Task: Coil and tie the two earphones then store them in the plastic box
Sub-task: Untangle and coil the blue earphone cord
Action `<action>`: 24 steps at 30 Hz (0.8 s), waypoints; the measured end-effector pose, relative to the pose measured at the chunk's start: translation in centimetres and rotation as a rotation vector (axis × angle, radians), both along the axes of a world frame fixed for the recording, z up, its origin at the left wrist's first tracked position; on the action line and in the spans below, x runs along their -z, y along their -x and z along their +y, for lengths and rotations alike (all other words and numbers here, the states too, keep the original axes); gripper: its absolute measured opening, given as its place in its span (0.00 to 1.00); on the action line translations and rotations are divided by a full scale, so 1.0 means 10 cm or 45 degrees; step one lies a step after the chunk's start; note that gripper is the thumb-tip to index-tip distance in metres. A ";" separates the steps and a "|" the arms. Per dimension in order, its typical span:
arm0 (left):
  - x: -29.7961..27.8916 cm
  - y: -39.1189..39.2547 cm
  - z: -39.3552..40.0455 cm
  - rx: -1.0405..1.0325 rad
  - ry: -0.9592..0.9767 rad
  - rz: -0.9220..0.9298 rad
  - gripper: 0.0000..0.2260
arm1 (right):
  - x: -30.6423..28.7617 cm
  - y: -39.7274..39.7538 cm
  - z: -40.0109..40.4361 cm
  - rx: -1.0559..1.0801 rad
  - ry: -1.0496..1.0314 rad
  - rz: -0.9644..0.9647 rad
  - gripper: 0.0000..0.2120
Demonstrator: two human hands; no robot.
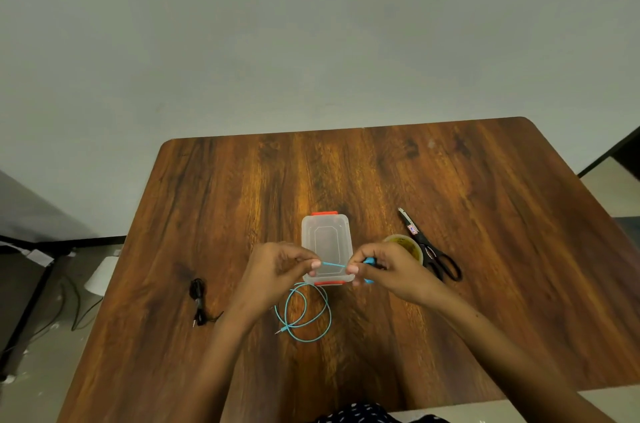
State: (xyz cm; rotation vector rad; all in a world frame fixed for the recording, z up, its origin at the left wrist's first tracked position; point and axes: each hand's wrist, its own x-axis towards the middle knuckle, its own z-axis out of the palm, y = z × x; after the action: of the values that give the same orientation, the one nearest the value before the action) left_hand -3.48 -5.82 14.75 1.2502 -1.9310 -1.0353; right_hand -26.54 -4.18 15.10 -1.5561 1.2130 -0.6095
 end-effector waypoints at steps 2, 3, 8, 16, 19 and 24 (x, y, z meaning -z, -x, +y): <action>0.04 -0.01 0.01 -0.012 0.010 -0.006 0.06 | 0.03 -0.03 0.01 0.025 -0.051 -0.044 0.05; 0.06 -0.02 0.02 -0.028 0.025 -0.014 0.07 | 0.03 -0.05 0.02 0.031 -0.073 -0.064 0.06; 0.13 -0.01 0.05 -0.099 0.048 -0.044 0.16 | 0.06 -0.04 0.02 0.084 -0.092 -0.051 0.07; 0.31 0.02 0.09 -0.149 0.080 -0.060 0.08 | 0.22 -0.09 0.02 0.256 -0.077 0.057 0.05; 0.42 -0.09 0.10 -0.167 0.145 -0.104 0.09 | 0.38 -0.09 0.05 0.318 -0.047 0.219 0.05; 0.79 -0.34 0.30 -0.547 -0.067 -0.250 0.05 | 0.80 0.00 0.19 0.347 0.019 0.409 0.06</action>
State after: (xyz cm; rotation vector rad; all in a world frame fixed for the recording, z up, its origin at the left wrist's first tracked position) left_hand -0.05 -2.85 6.87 1.7549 -1.6689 -0.7663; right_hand -26.54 -2.28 7.09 -1.5527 1.6854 -0.5550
